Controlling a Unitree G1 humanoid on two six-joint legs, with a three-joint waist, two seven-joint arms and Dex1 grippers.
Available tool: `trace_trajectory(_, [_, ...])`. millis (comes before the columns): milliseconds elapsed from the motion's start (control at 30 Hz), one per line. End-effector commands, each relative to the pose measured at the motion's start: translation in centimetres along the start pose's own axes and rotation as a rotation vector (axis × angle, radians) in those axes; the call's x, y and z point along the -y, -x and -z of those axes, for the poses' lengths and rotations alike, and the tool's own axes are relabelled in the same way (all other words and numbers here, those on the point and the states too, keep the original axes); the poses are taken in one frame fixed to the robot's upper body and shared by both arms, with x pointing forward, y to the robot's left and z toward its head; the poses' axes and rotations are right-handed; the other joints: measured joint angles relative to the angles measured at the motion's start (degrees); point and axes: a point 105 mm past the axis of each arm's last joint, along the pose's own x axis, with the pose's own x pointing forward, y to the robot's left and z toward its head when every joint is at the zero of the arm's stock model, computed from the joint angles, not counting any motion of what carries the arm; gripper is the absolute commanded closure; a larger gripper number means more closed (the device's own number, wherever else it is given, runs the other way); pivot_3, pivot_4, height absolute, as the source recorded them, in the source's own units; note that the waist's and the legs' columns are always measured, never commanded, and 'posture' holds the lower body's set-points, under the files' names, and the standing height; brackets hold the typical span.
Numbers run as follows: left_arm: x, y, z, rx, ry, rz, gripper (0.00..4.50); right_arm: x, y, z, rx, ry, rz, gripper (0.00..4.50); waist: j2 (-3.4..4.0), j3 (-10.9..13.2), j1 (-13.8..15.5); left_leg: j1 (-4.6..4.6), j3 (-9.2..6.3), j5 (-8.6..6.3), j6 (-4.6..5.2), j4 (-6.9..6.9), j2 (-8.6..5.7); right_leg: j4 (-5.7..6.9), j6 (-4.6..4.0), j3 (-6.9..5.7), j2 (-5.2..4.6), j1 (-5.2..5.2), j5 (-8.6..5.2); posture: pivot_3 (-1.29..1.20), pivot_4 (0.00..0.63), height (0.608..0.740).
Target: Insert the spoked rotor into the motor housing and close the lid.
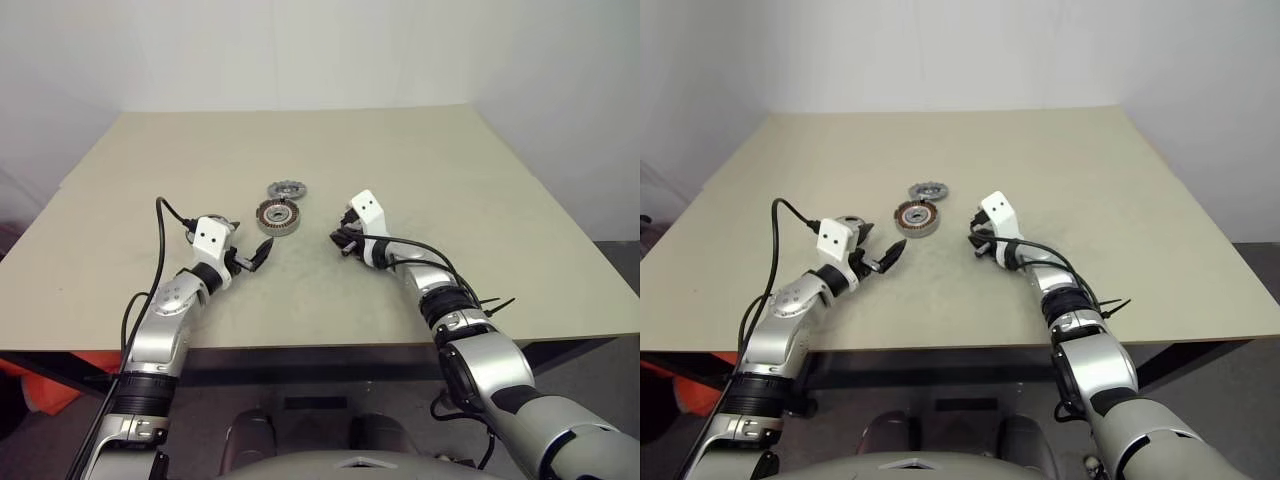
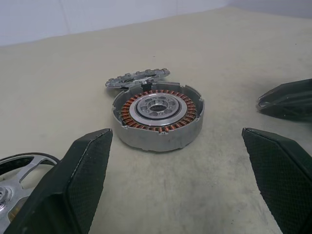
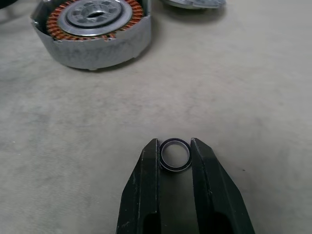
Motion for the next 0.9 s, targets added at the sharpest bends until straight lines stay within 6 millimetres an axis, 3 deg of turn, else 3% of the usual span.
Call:
trace_trajectory(33, [-0.1, -0.1, -1.9, 0.064, -0.041, 0.002, 0.0, 3.4, 1.7, -3.2, 0.084, 0.064, 0.122, 3.95, 0.0, 0.0, 0.0, 0.0, 0.0, 0.0, 0.0, 0.0, 0.0, 0.0, 0.0, 0.0, 0.0, 0.0, 0.0, 0.0, 0.0, 0.74])
trace_trajectory(267, [0.1, -0.2, -1.8, 0.062, -0.041, 0.011, 0.0, 7.7, 5.0, -2.8, 0.007, 0.145, 0.291, 3.95, -0.01, 0.0, 0.0, 0.0, 0.0, 0.0, 0.0, -0.01, -0.03, -0.02, 0.0, 0.0, 0.03, -0.01, 0.0, 0.0, 0.0, 0.74])
trace_trajectory(500, [0.2, -0.4, -1.7, 0.06, -0.041, 0.019, 0.0, 8.5, 6.6, -0.4, -0.081, 0.101, 0.303, 3.95, -0.01, 0.0, 0.0, 0.0, 0.01, 0.0, 0.0, 0.0, -0.03, -0.02, 0.01, 0.0, 0.04, -0.01, 0.0, 0.0, 0.0, 0.74])
trace_trajectory(733, [0.2, -0.3, -1.7, 0.057, -0.041, 0.019, 0.0, 8.3, 7.0, 2.0, -0.149, 0.042, 0.28, 3.95, -0.01, 0.0, 0.0, 0.01, 0.01, 0.0, 0.0, 0.0, -0.03, -0.01, 0.01, 0.0, 0.04, -0.01, 0.0, 0.0, 0.0, 0.74])
trace_trajectory(833, [0.2, -0.3, -1.7, 0.057, -0.042, 0.017, 0.0, 7.9, 6.8, 1.5, -0.135, 0.065, 0.246, 2.87, -0.01, 0.0, 0.0, 0.01, 0.01, 0.0, 0.0, 0.01, -0.03, -0.02, 0.01, 0.0, 0.03, 0.0, 0.0, 0.0, 0.0, 0.74])
trace_trajectory(900, [0.2, -0.3, -1.6, 0.056, -0.042, 0.015, 0.0, 7.3, 6.5, -0.1, -0.06, 0.101, 0.217, 2.14, -0.01, 0.0, 0.0, 0.01, 0.01, 0.0, 0.0, 0.0, -0.03, -0.03, 0.01, 0.0, 0.03, 0.0, 0.0, 0.0, 0.0, 0.74])
